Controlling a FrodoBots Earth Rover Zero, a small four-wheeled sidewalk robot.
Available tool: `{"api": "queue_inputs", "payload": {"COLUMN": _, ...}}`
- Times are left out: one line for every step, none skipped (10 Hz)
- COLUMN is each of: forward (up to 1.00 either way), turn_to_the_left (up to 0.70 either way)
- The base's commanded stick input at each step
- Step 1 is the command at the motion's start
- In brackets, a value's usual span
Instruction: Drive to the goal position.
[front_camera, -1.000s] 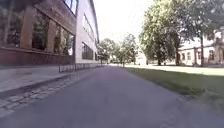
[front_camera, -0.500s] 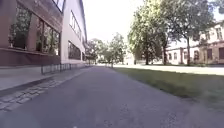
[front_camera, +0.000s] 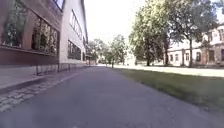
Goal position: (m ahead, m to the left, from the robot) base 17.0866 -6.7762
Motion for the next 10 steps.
{"api": "queue_inputs", "payload": {"forward": 0.85, "turn_to_the_left": 0.00}}
{"api": "queue_inputs", "payload": {"forward": 0.85, "turn_to_the_left": 0.00}}
{"api": "queue_inputs", "payload": {"forward": 0.85, "turn_to_the_left": 0.00}}
{"api": "queue_inputs", "payload": {"forward": 0.85, "turn_to_the_left": 0.00}}
{"api": "queue_inputs", "payload": {"forward": 0.85, "turn_to_the_left": 0.00}}
{"api": "queue_inputs", "payload": {"forward": 0.85, "turn_to_the_left": 0.00}}
{"api": "queue_inputs", "payload": {"forward": 0.85, "turn_to_the_left": 0.00}}
{"api": "queue_inputs", "payload": {"forward": 0.85, "turn_to_the_left": 0.00}}
{"api": "queue_inputs", "payload": {"forward": 0.85, "turn_to_the_left": 0.00}}
{"api": "queue_inputs", "payload": {"forward": 0.85, "turn_to_the_left": 0.00}}
